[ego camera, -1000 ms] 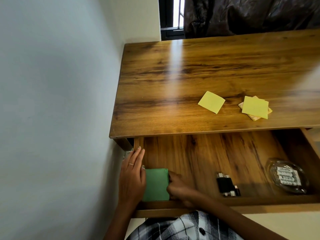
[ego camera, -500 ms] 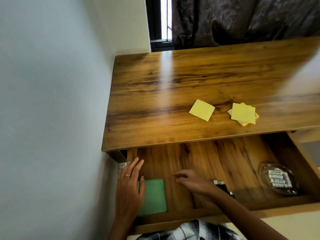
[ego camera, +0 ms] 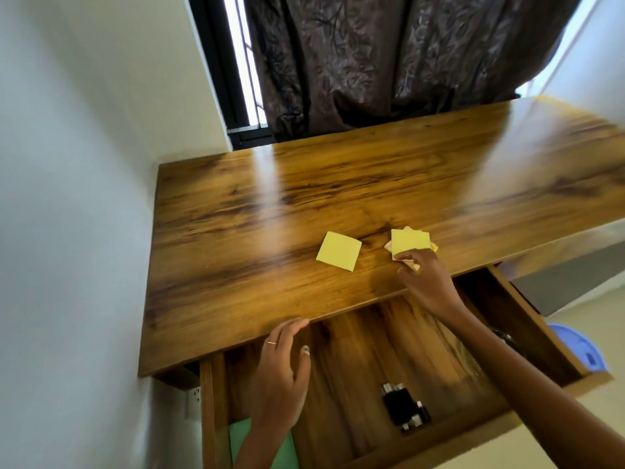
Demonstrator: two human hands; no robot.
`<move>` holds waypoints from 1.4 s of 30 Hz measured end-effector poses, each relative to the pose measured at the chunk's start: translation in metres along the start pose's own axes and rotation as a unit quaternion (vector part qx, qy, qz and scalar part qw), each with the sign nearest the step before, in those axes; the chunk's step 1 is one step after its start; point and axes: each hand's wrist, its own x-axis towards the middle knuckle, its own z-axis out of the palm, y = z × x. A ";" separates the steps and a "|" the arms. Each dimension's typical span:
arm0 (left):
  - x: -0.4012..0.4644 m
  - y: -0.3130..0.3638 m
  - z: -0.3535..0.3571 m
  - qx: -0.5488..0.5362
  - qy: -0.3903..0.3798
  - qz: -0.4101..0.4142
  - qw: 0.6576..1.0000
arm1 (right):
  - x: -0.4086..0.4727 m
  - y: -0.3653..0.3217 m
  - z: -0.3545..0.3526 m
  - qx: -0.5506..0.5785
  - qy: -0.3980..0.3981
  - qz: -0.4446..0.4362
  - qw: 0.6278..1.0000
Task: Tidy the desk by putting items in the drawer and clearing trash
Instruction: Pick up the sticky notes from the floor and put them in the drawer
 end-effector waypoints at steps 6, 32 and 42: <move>0.030 -0.008 0.013 0.136 -0.053 0.024 0.989 | 0.045 0.017 0.007 -0.196 -0.048 0.018 0.979; 0.063 0.064 0.009 -0.634 -0.124 -0.298 0.703 | -0.073 -0.053 0.043 -0.112 0.090 -0.407 0.902; 0.075 0.020 0.007 -0.710 -0.062 -0.361 0.601 | -0.034 -0.026 0.029 -0.100 0.052 -0.264 0.958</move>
